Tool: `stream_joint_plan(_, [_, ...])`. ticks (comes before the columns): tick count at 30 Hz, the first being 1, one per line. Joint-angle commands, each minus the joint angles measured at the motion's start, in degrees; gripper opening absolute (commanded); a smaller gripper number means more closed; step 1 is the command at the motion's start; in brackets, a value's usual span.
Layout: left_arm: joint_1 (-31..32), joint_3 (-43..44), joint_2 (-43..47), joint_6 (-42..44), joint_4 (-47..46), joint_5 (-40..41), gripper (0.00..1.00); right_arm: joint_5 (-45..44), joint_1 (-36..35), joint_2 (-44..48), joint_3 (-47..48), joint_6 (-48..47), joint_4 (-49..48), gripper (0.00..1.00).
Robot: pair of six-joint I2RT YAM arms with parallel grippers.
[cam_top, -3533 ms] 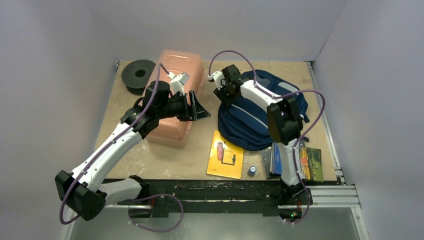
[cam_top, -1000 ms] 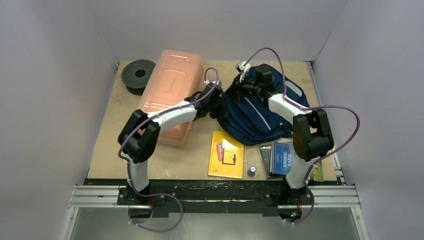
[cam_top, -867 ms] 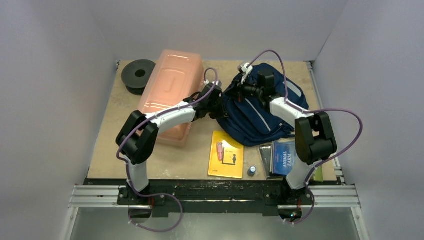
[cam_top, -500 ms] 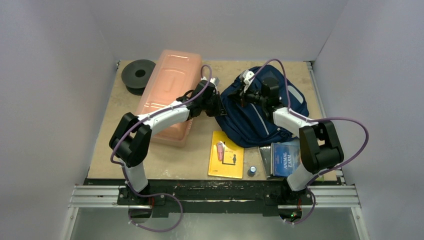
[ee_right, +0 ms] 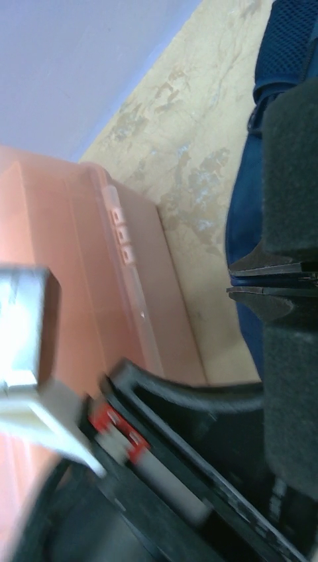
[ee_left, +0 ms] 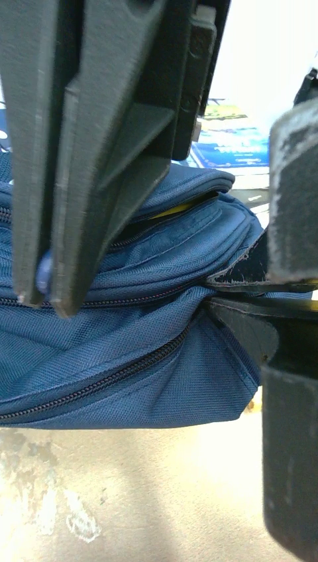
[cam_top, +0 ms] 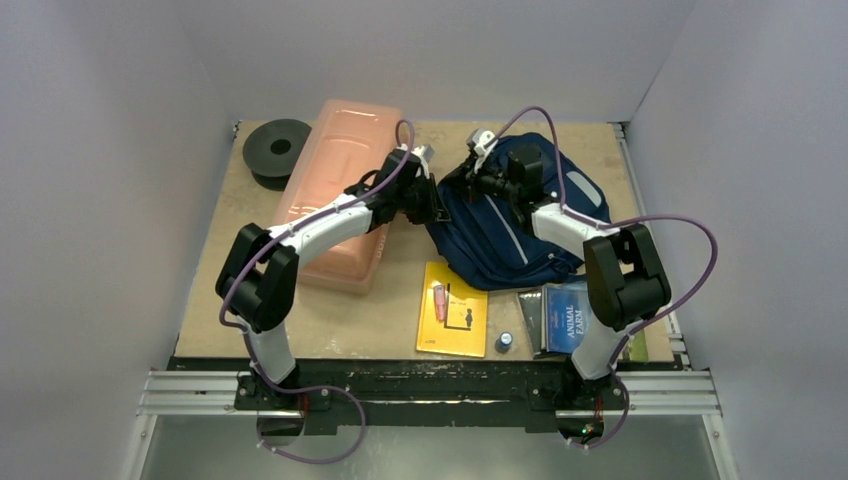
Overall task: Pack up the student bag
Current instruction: Zip the student bag at the center of the board.
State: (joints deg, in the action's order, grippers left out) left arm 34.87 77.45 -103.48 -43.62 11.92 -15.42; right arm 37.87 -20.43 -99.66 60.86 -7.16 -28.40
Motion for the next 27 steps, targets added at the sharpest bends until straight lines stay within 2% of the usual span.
stream_joint_plan(1, [-2.69, 6.35, 1.80, 3.06, -7.60, -5.40, 0.00, 6.89, -3.47, 7.67, -6.98, -6.06, 2.67, 0.00])
stream_joint_plan(6, [-4.39, 8.95, 0.54, 4.68, -4.67, -8.61, 0.00, 3.31, -3.25, 13.58, -14.64, -2.42, -3.04, 0.00])
stream_joint_plan(10, [-4.39, 8.86, 0.04, 3.07, -5.67, -10.13, 0.00, -2.46, -3.22, 14.54, -13.54, -3.10, 1.16, 0.00])
stream_joint_plan(11, [-4.38, 8.87, 0.05, 2.83, -5.74, -10.22, 0.00, -3.83, -3.26, 14.84, -13.97, -3.40, 1.53, 0.04])
stream_joint_plan(12, [-4.37, 8.94, 0.04, 2.83, -5.66, -10.09, 0.00, -5.55, -3.27, 15.11, -14.47, -3.24, 1.63, 0.12])
stream_joint_plan(14, [-4.53, 8.90, 0.27, 2.96, -5.18, -9.44, 0.00, -8.13, -3.28, 15.63, -15.07, -1.81, 1.79, 0.19])
stream_joint_plan(16, [-4.44, 8.73, 0.38, 3.03, -4.91, -9.22, 0.00, -10.46, -3.27, 16.14, -14.44, 2.39, 2.63, 0.22])
stream_joint_plan(20, [-4.38, 8.17, -0.08, 1.96, -5.33, -9.96, 0.00, -9.84, -3.27, 18.63, -11.02, 13.22, 9.96, 0.18])
stream_joint_plan(22, [-4.30, 7.55, -0.25, 1.49, -6.16, -10.24, 0.00, -11.49, -3.34, 20.54, -10.41, 20.51, 13.31, 0.37])
stream_joint_plan(27, [-4.17, 6.85, -1.02, 0.02, -7.41, -11.29, 0.00, -12.89, -3.47, 23.91, -9.32, 29.26, 24.83, 0.39])
